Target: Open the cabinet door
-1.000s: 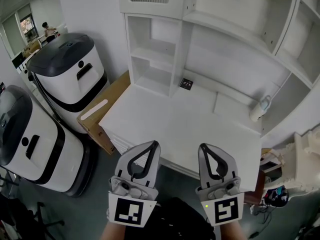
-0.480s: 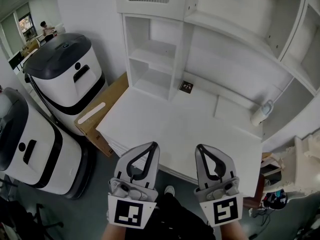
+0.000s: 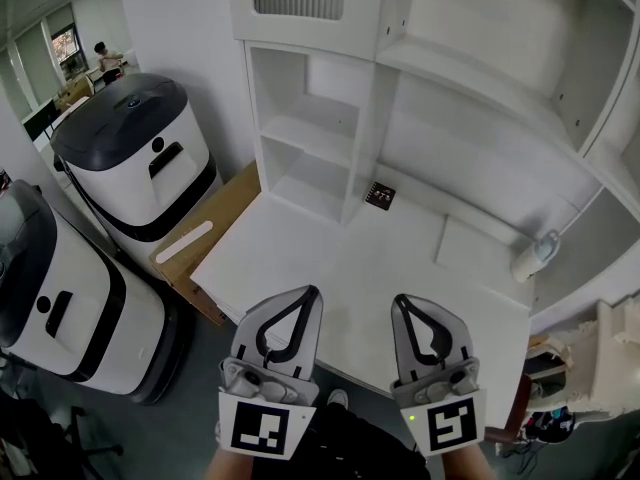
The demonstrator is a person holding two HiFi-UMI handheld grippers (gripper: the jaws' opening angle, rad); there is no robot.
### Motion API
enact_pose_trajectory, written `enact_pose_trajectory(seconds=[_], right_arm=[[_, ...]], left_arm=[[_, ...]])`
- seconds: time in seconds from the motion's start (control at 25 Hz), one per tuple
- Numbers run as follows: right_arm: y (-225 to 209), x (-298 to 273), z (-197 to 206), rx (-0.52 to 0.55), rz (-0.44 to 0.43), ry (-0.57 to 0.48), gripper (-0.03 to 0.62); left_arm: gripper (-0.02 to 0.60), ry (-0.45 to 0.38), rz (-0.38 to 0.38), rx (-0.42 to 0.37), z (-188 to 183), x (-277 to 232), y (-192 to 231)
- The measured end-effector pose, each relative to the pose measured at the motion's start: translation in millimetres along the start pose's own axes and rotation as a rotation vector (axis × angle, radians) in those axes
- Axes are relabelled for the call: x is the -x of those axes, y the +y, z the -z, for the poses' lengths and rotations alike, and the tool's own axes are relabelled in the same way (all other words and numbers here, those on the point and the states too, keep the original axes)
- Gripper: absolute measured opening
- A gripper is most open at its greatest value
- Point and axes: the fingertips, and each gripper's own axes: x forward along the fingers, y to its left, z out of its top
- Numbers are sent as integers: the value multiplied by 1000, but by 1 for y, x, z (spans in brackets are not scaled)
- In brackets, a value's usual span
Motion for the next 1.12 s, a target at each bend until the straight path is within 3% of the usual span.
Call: enact_pose_trajectory(seconds=[0.56,1.12], right_arm=[[-54,-29,13,-14,-48,-39,2],[-92,-37,15,-34,-60,-78,2]], left_arm=[[-2,9,-49,-11,-4,-60,2],[-2,-12,-44,-26,-15,-100,-8]])
